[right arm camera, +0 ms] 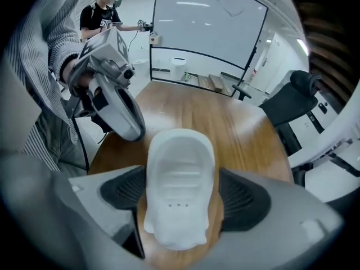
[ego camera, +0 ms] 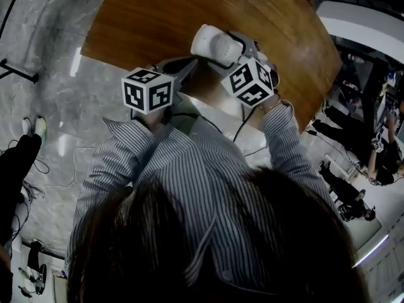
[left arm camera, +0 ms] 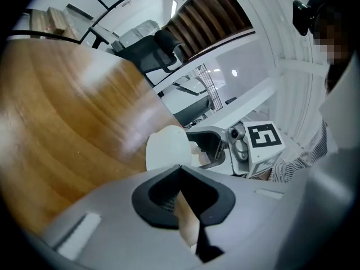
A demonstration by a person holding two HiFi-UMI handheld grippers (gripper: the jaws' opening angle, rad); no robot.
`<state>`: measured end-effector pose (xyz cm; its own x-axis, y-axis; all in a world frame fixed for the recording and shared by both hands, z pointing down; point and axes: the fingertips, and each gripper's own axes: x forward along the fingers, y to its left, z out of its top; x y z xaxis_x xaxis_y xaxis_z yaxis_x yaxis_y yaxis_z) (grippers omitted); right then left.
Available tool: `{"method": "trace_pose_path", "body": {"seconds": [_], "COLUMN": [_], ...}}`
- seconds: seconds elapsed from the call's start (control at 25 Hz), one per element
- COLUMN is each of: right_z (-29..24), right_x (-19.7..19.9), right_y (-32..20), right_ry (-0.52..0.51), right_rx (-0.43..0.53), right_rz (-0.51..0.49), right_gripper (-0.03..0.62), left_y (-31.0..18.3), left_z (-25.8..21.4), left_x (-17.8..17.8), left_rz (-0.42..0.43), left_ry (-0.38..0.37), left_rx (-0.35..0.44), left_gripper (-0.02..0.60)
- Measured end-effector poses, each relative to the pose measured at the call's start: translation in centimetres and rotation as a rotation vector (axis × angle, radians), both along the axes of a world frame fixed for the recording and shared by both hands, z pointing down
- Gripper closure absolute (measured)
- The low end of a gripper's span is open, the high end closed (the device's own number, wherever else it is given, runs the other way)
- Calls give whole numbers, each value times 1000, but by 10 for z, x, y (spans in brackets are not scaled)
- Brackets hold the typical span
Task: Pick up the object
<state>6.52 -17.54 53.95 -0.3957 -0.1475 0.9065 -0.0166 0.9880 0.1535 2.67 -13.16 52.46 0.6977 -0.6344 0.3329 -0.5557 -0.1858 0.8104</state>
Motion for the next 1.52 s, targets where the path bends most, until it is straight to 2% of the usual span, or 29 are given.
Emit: {"method": "trace_pose_path", "body": {"seconds": [0.4,0.76,0.96,1.16,1.4,1.52], "right_z": [15,17,7,-22,-71,-97], "right_x": [-7,-5,-9,-8,0,7], "right_y": [-1,-5,-8,-7,-10,-5], "right_ry": [20,50,31,-82,-250,-372], "right_rx": [-42,-24,16,11,21,-6], "right_rz": [-16,17,70,183,332,432], "right_gripper": [195,195,195,197,197,195], "left_y": [11,10,8,12,-3,-2], "left_z": [14,13,2,-15,-59,-78], "left_x": [-2,-1,-12,-14,-6,1], "left_rz": [-35,-36,-28,-11,26,42], "left_ry": [23,22,3,-13,-62,-78], "left_rx": [-38,-41,-14,13,103,134], "left_gripper": [580,580,580,580,580,580]}}
